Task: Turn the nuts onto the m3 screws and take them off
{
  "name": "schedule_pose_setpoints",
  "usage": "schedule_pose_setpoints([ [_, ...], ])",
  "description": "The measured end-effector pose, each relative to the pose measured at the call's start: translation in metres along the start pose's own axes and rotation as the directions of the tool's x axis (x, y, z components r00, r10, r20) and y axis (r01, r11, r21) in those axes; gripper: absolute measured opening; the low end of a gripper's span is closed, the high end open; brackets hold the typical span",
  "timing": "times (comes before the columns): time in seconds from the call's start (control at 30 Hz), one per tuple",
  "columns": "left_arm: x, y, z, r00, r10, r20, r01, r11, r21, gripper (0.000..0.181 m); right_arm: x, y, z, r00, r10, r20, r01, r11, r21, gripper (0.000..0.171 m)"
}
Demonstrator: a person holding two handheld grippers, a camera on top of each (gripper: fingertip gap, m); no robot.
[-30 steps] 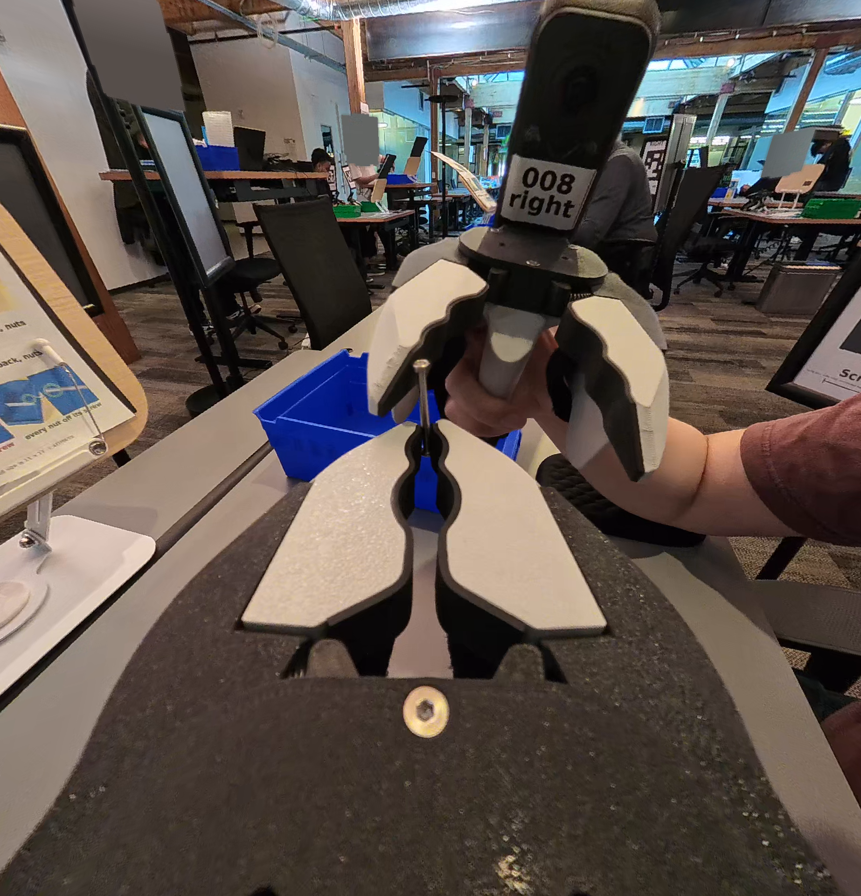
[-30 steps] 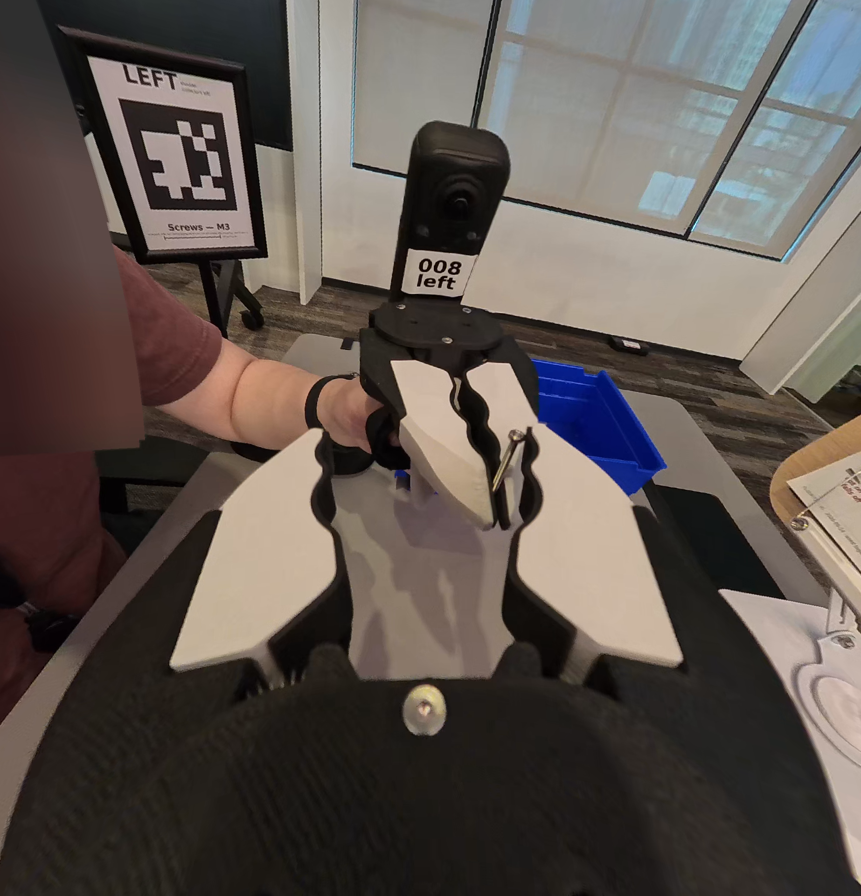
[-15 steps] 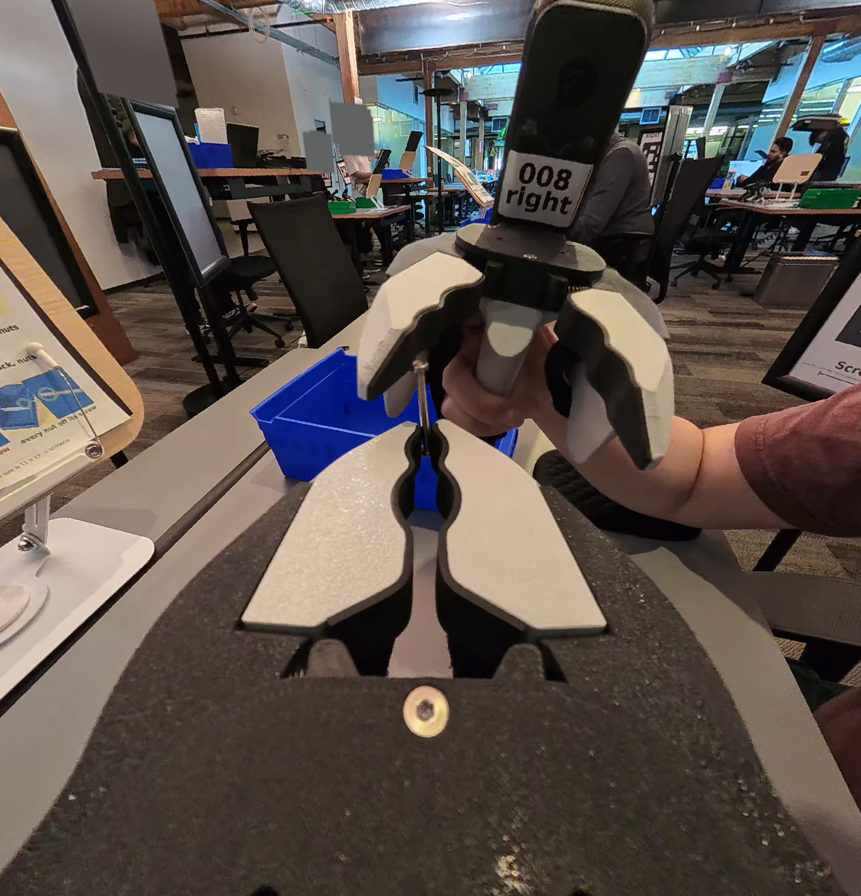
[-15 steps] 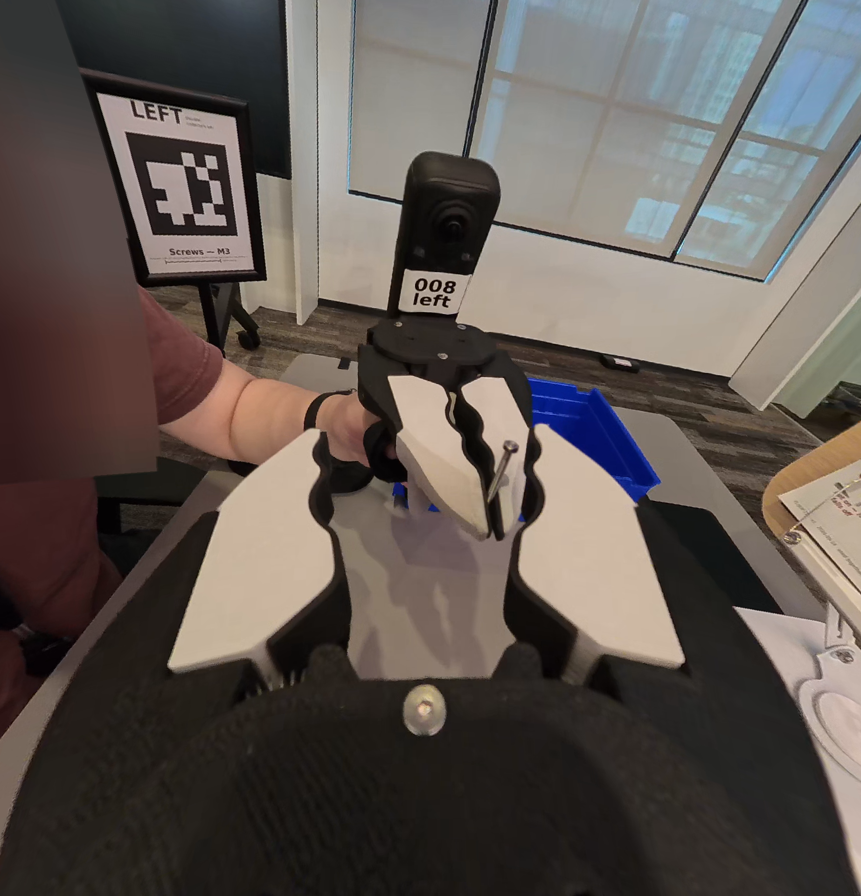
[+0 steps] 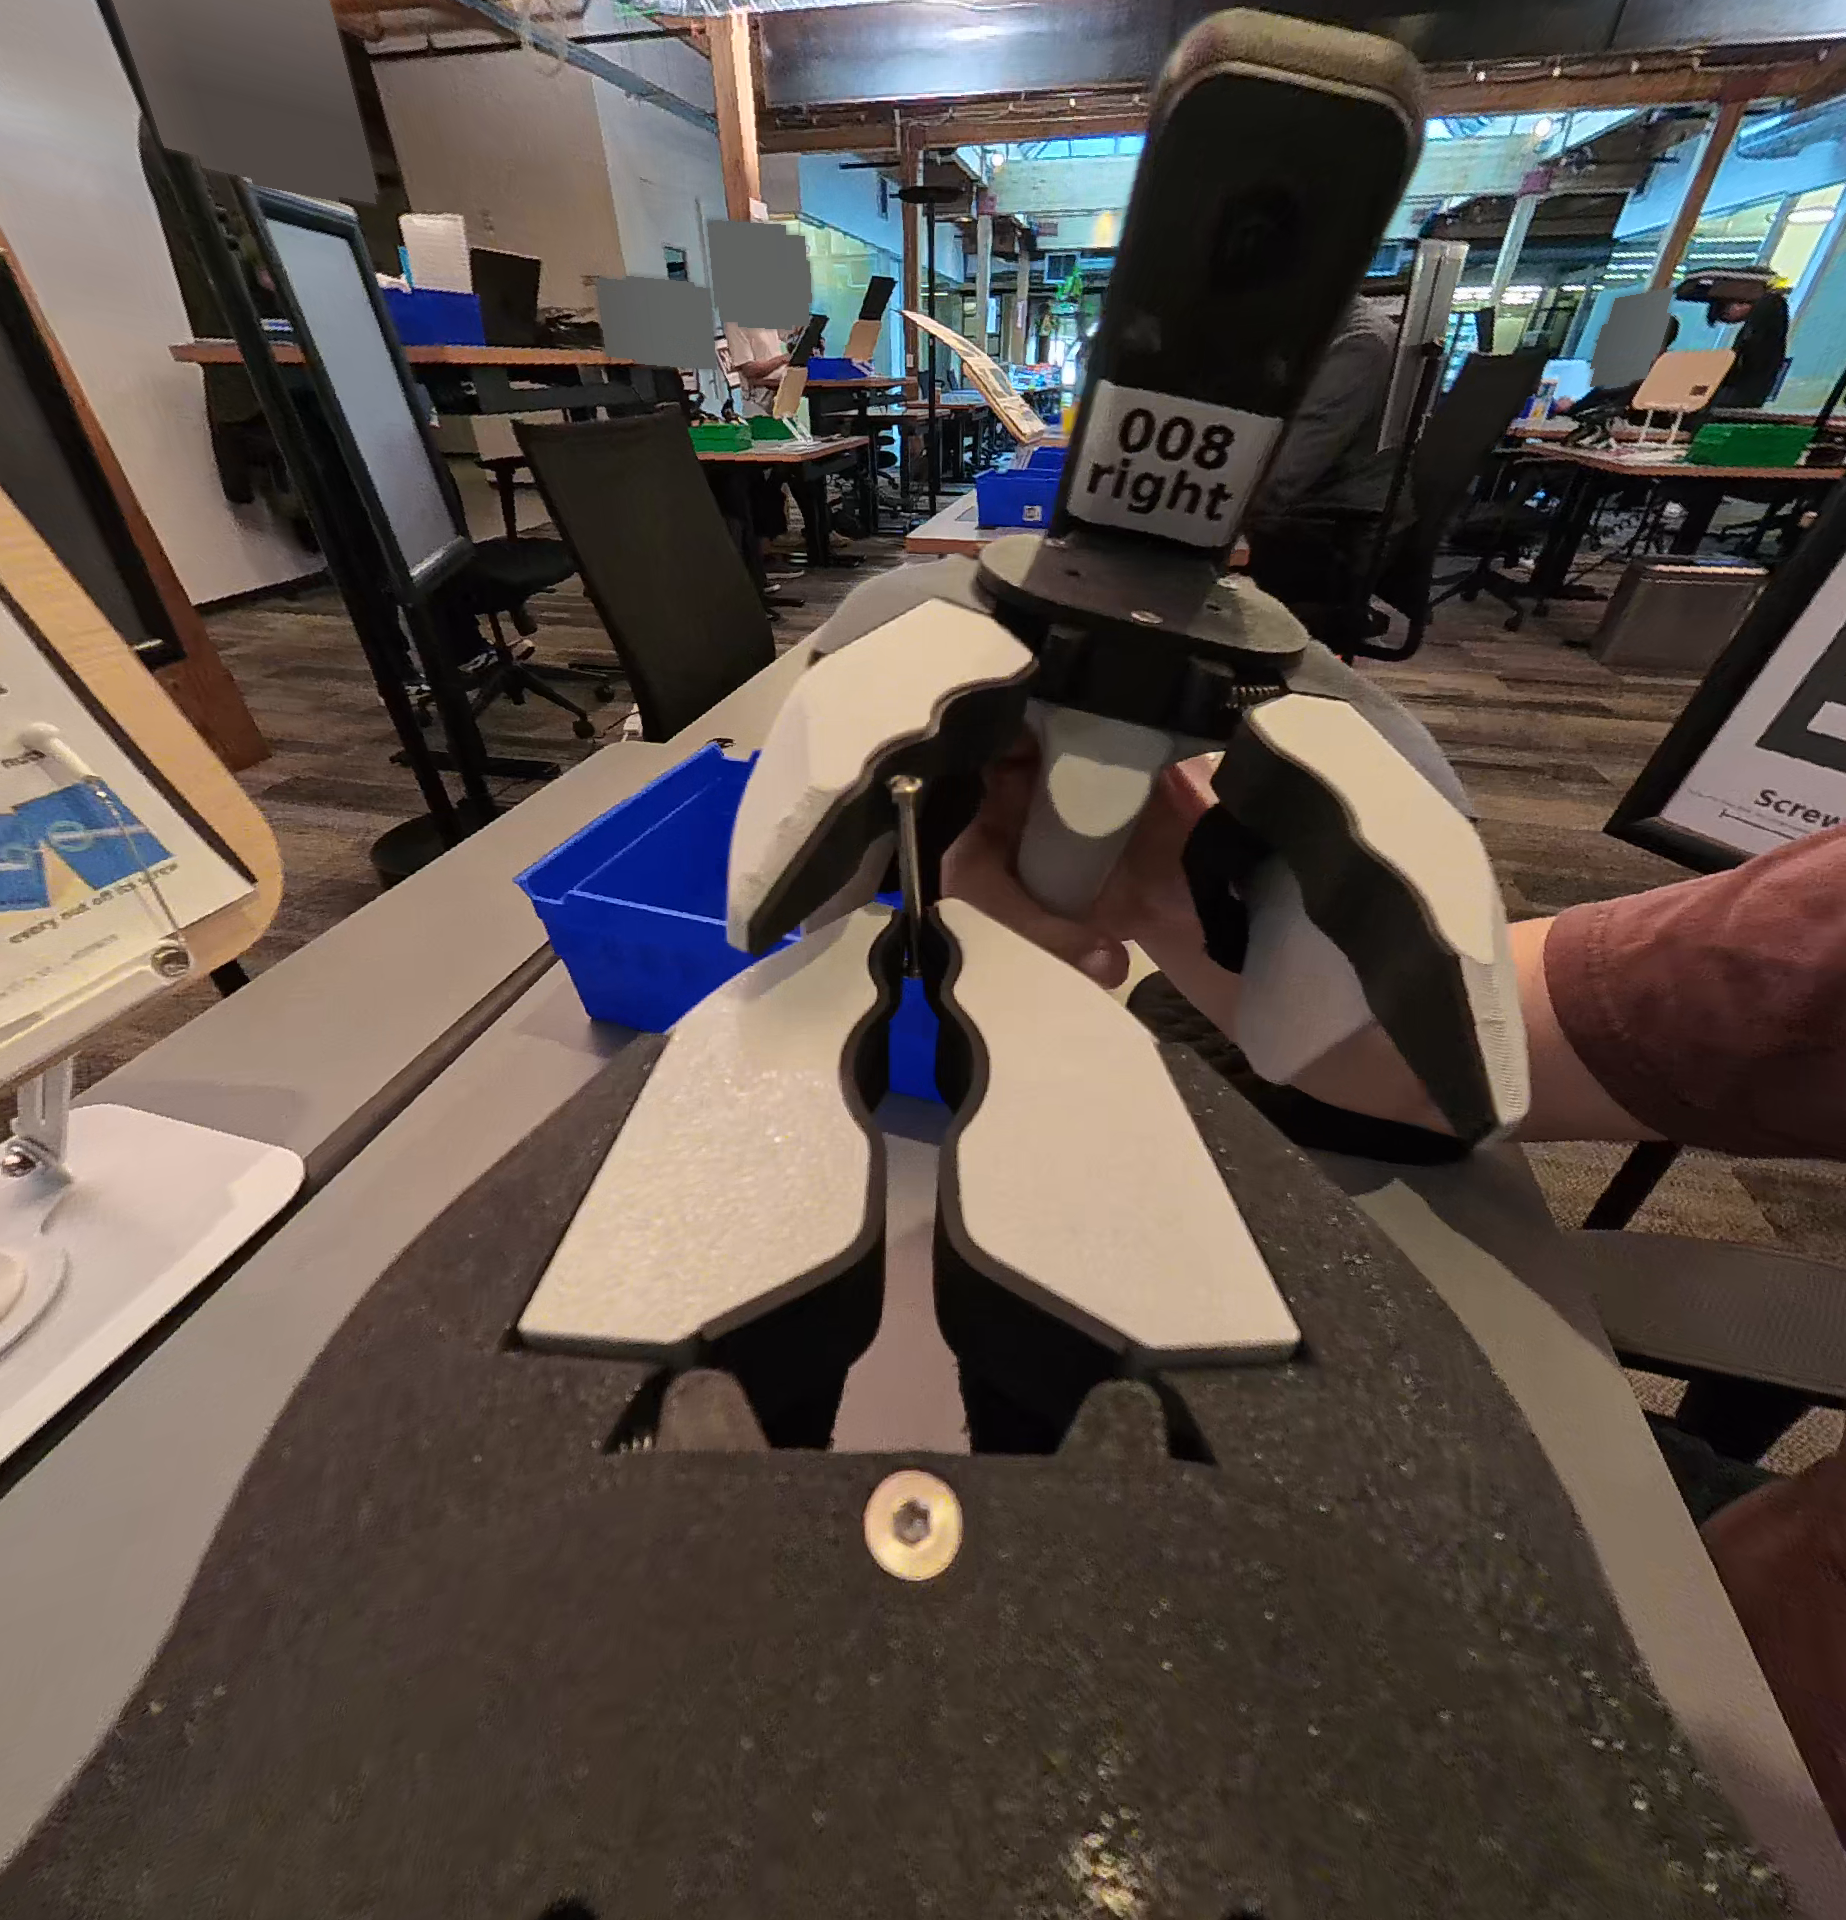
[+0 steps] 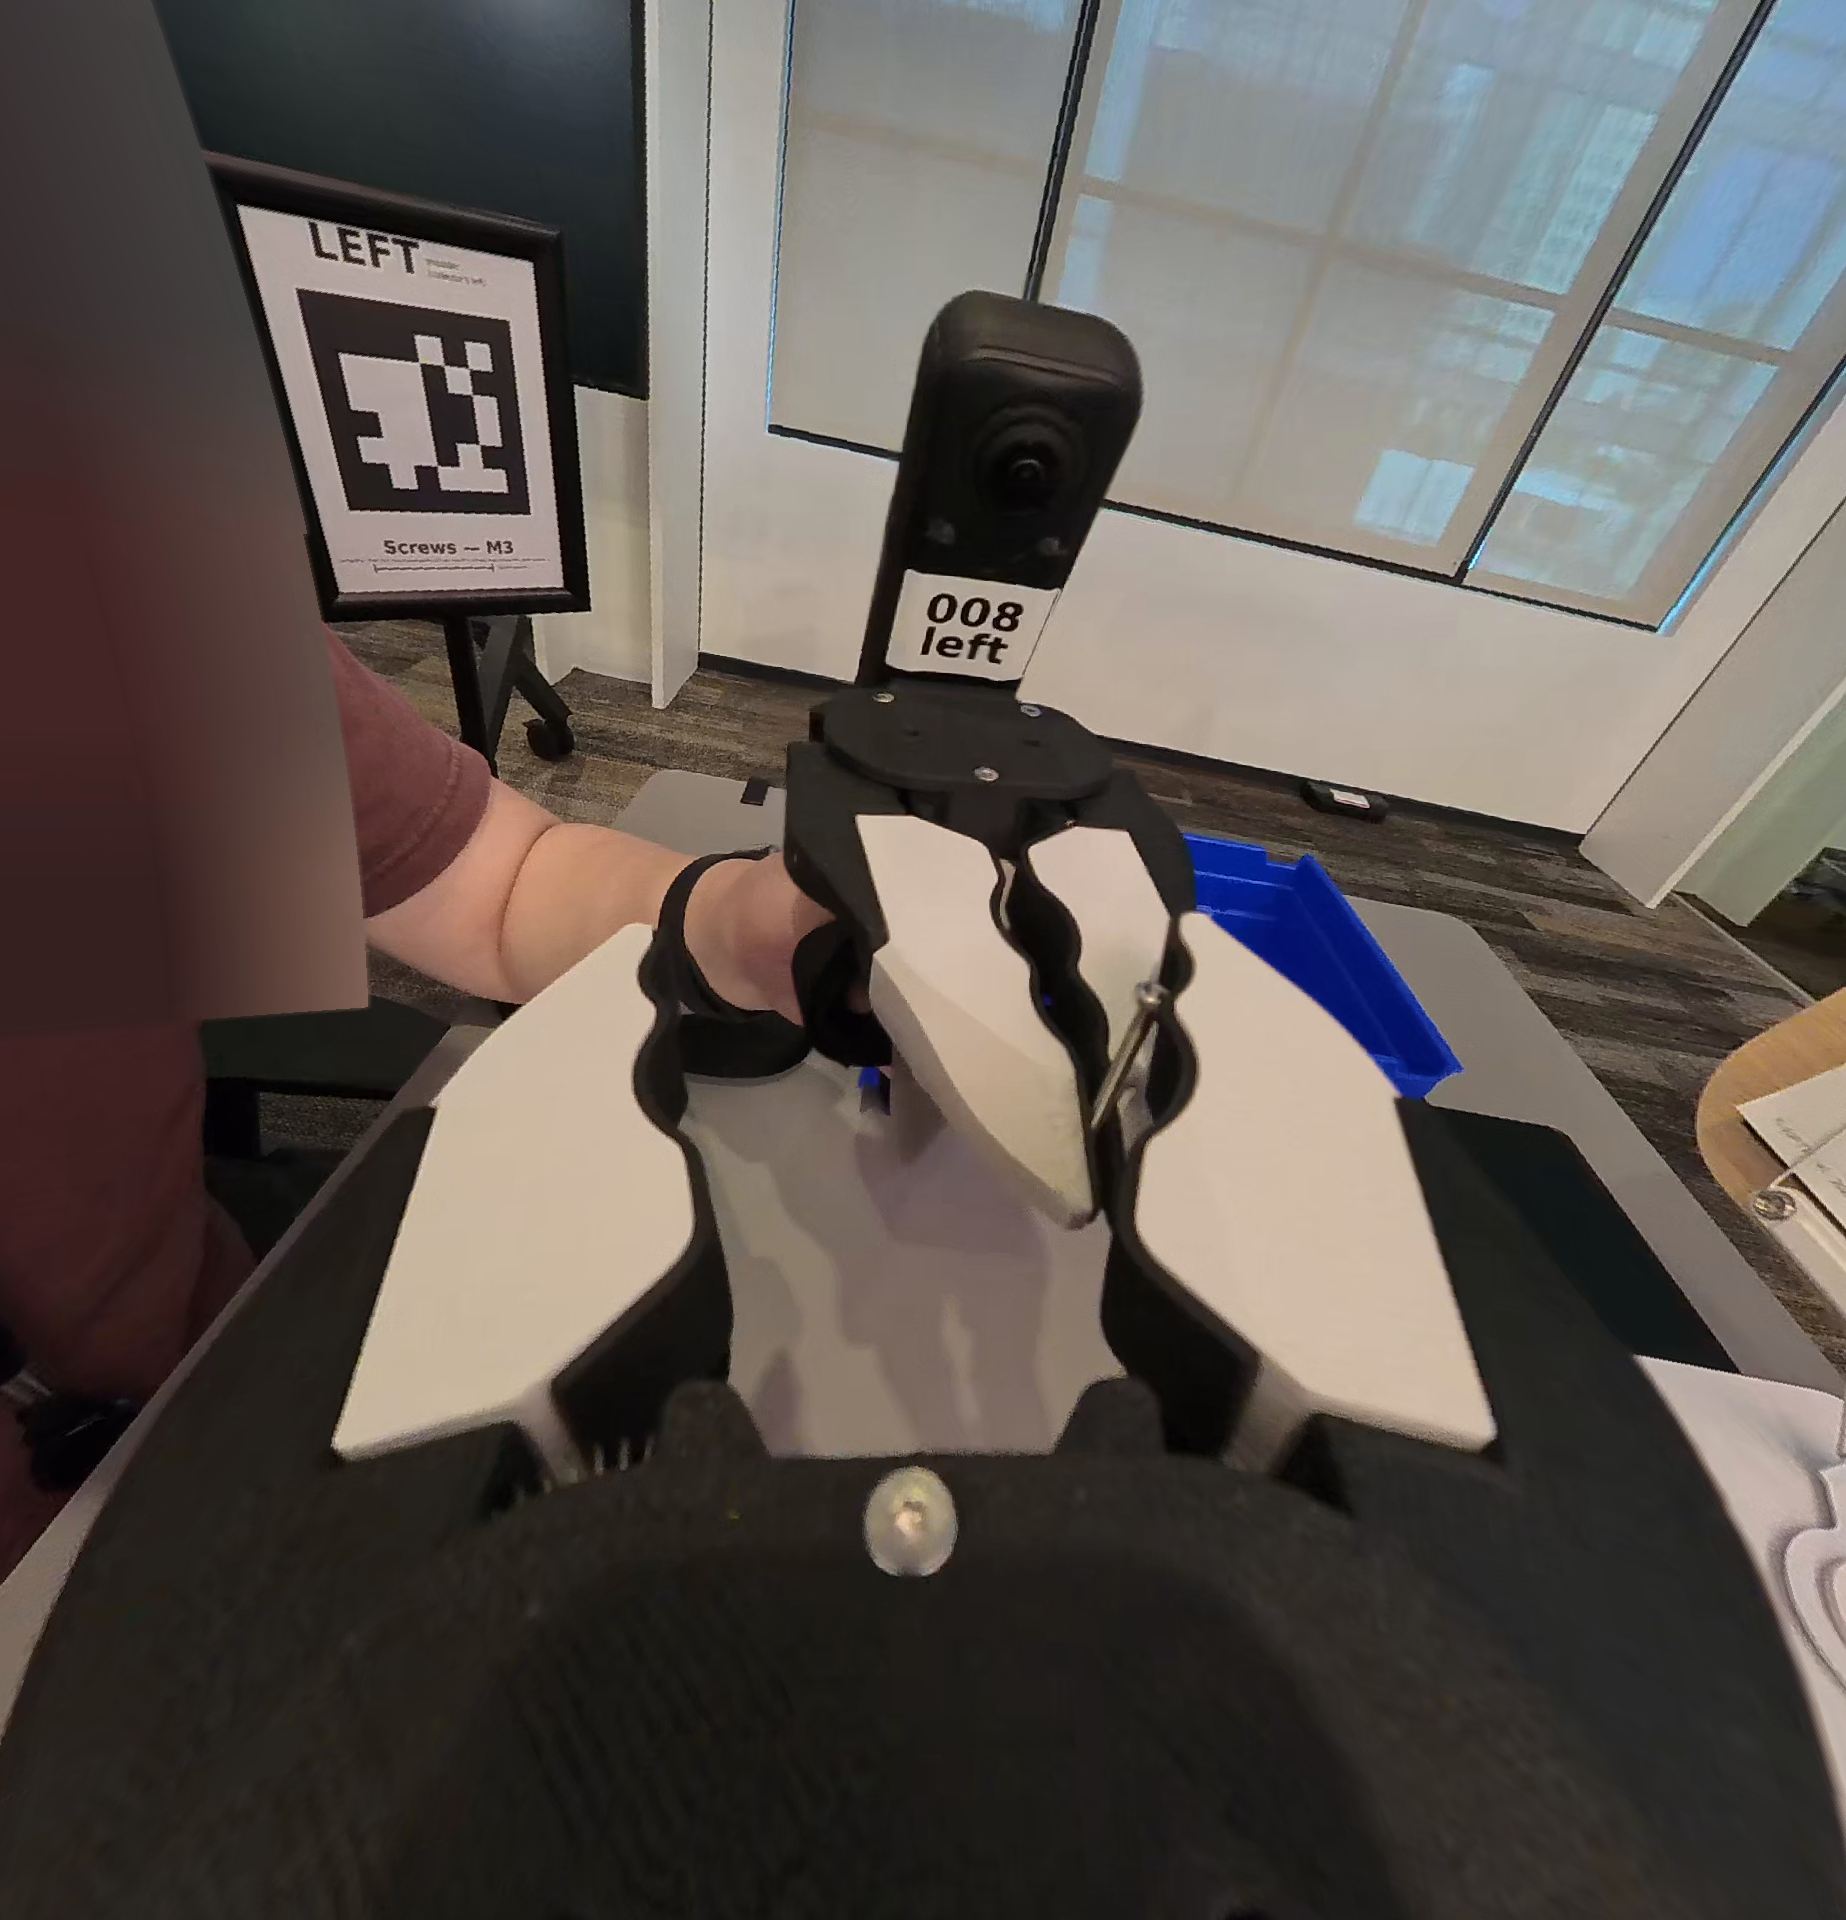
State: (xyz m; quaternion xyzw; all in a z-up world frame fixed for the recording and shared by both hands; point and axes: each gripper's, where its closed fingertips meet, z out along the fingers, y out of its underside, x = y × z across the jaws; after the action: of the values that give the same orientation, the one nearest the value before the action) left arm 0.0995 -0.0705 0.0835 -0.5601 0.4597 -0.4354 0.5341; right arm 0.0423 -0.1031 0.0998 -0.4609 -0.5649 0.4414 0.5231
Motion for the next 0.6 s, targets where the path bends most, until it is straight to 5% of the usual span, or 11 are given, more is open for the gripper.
schedule_pose_setpoints([
  [0.6,0.012,0.007,0.01,1.0,0.012,-0.021,-0.013,0.999,-0.029,0.003,0.001,-0.003,-0.002,1.0,0.022,-0.013,-0.022,1.0,0.005,0.094],
])
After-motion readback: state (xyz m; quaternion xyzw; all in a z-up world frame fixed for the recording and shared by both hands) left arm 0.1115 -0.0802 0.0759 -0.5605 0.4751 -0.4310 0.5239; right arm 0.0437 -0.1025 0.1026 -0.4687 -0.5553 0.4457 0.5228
